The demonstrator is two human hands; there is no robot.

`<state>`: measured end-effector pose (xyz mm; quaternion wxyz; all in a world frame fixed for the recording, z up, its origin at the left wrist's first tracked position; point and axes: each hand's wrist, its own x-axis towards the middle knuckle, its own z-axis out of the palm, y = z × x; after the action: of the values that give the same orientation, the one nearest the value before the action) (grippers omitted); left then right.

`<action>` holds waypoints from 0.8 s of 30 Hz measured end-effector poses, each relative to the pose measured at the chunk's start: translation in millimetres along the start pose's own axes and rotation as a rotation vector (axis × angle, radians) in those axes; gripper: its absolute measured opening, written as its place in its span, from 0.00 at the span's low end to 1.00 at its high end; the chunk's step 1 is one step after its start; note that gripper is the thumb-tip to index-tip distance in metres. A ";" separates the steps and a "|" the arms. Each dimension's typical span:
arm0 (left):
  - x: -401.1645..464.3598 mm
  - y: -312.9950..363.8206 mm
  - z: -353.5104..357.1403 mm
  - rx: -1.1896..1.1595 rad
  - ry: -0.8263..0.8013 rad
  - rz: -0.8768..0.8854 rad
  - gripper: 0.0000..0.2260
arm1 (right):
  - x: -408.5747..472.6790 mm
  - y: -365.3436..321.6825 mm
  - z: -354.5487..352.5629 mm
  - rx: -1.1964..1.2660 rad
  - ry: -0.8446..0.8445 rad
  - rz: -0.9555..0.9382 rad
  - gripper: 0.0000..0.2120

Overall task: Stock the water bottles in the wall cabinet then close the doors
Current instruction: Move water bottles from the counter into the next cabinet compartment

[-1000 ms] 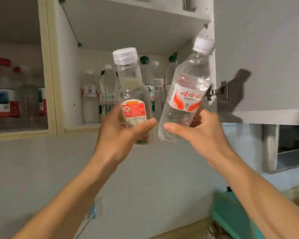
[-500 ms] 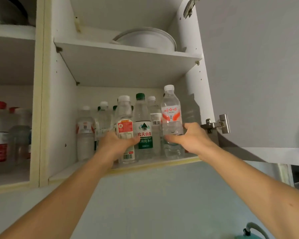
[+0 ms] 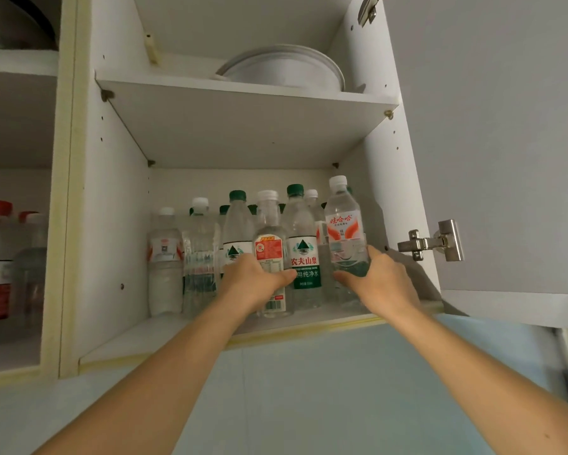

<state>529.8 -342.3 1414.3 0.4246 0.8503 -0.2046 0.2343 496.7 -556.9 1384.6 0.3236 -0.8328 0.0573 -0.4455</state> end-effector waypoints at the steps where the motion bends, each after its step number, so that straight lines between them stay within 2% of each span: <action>1: 2.2 1.4 4.1 -0.004 -0.001 0.001 0.15 | -0.2 1.2 2.0 -0.040 0.014 -0.001 0.26; 6: 14.0 7.1 24.9 -0.011 0.018 0.006 0.17 | 0.3 3.2 7.4 -0.099 0.058 0.002 0.30; 12: 20.1 4.8 31.7 -0.012 0.032 0.026 0.15 | -2.5 2.8 10.5 -0.154 0.163 0.012 0.44; 16: 10.6 1.5 25.8 0.037 0.048 0.075 0.10 | -7.1 2.5 9.4 -0.127 0.211 -0.036 0.44; 20: -0.1 3.4 -3.9 0.147 0.262 0.160 0.18 | -16.1 -0.7 6.5 -0.091 0.319 -0.140 0.42; 24: 6.8 -9.3 -51.6 0.205 0.508 0.231 0.25 | -30.1 -17.3 10.9 -0.047 0.457 -0.427 0.33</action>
<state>528.8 -295.9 1439.7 0.3446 0.7739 -0.1626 0.5058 484.0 -526.5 1369.3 0.1822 -0.7114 -0.0376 -0.6777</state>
